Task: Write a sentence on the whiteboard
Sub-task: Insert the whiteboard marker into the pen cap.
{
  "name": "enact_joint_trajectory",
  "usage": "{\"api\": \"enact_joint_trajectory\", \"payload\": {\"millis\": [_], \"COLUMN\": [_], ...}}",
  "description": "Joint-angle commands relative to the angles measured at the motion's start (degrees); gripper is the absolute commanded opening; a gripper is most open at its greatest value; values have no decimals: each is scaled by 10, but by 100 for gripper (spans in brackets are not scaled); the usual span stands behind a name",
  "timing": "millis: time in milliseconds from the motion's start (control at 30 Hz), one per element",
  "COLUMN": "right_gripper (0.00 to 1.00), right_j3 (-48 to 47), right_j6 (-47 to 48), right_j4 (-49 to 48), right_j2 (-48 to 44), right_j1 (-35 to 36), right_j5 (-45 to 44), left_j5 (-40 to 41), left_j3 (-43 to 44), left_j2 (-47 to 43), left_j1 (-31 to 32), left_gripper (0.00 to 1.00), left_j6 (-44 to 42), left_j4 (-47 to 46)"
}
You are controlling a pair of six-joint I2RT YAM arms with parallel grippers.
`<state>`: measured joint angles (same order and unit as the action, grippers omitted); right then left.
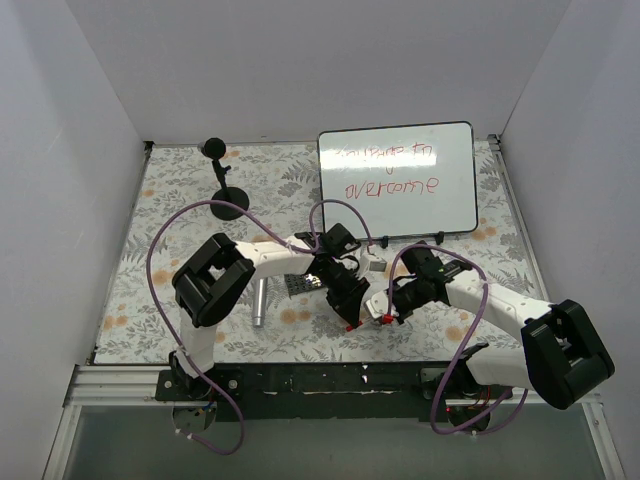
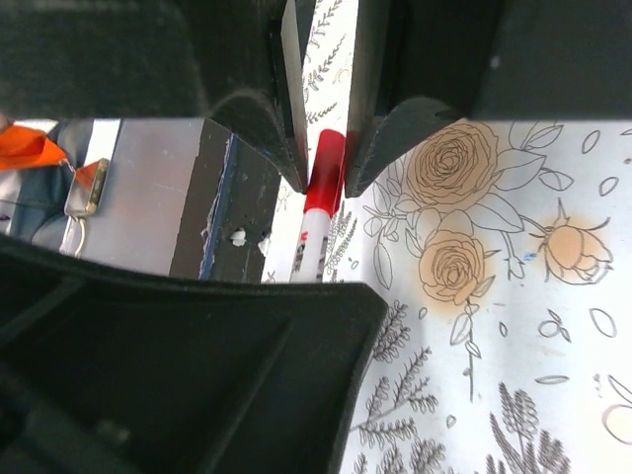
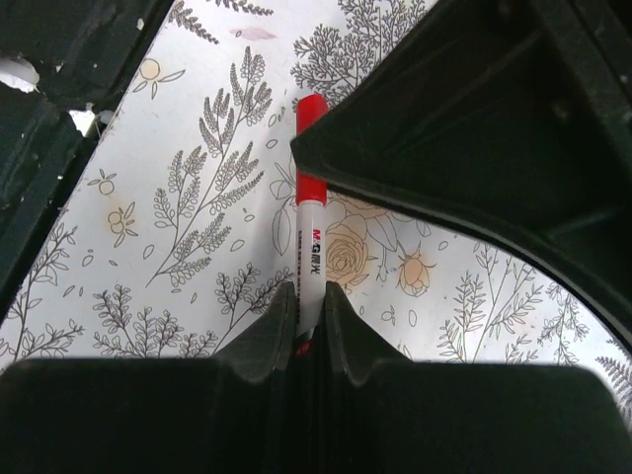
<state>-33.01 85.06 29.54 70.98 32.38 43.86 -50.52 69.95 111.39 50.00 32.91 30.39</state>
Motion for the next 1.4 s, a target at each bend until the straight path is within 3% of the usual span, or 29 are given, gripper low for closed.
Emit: {"api": "enact_joint_trajectory", "payload": {"millis": [0, 133, 433, 567, 633, 667, 700, 767, 833, 1033, 1167, 1367], "right_gripper": [1, 1, 1, 1, 1, 1, 1, 1, 1, 1, 1, 1], "right_j3": [5, 7, 11, 12, 13, 14, 14, 14, 12, 7, 7, 5], "right_j6": [-25, -27, -29, -33, -34, -35, -36, -36, -38, -48, -50, -51], "right_j4": [-15, -18, -22, -20, -20, -19, -19, -16, -14, -9, -5, -3], "right_j2": [4, 5, 5, -3, -9, -10, -10, -11, -11, -15, -20, -20], "right_j1": [13, 10, 1, -7, -11, -12, -12, -14, -15, -22, -31, -36], "right_j5": [24, 20, 14, 19, 25, 26, 28, 33, 37, 51, 63, 74], "left_j5": [33, 49, 74, 118, 136, 134, 143, 127, 103, 67, 70, 53], "left_j3": [-17, -39, -54, -94, -134, -147, -159, -188, -202, -242, -287, -273], "left_j2": [-68, -85, -130, -225, -269, -286, -321, -347, -375, -394, -410, -354], "left_j1": [-6, -8, -26, -47, -53, -62, -66, -86, -97, -99, -45, -24], "left_gripper": [22, 29, 34, 36, 41, 47, 69, 76, 98, 98, 98, 96], "left_j6": [16, 30, 30, 53, 73, 80, 110, 128, 158, 117, 48, 33], "left_j4": [-69, -80, -63, -97, -140, -155, -168, -204, -223, -211, -228, -234]}}
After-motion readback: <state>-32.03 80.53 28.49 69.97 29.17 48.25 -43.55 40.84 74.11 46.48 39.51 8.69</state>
